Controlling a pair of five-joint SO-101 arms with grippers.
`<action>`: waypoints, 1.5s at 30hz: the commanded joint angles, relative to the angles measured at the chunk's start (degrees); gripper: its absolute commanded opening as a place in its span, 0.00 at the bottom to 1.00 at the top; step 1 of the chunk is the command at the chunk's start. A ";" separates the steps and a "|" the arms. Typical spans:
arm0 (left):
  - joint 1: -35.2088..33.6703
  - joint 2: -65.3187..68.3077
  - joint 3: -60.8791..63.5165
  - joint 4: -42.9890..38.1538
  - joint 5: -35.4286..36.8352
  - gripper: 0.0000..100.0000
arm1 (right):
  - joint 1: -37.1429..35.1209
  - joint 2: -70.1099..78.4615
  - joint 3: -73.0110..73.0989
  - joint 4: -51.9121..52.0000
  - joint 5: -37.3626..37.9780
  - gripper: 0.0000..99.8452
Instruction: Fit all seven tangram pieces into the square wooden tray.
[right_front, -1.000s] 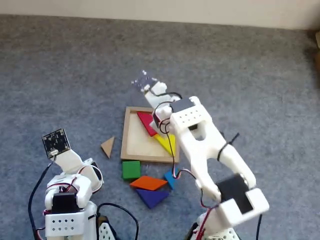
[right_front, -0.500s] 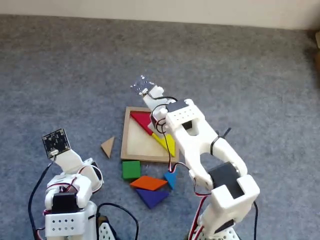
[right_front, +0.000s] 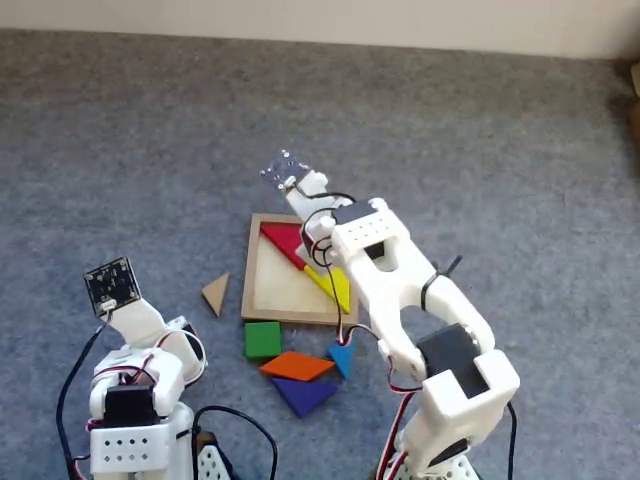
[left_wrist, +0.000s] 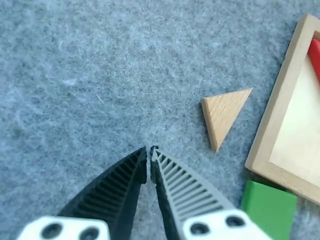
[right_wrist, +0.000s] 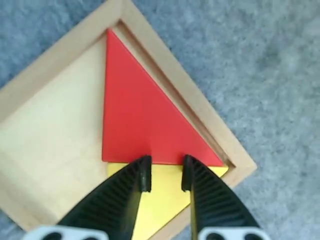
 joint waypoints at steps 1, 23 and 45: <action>1.19 0.40 1.27 0.26 -0.35 0.04 | 0.48 -7.08 -0.40 -0.22 -0.70 0.11; 1.19 0.40 1.27 0.26 -0.35 0.04 | -14.29 -29.85 6.99 14.73 -40.97 0.11; 1.19 0.40 1.27 0.26 -0.35 0.04 | -22.99 -30.46 22.90 14.20 -42.90 0.27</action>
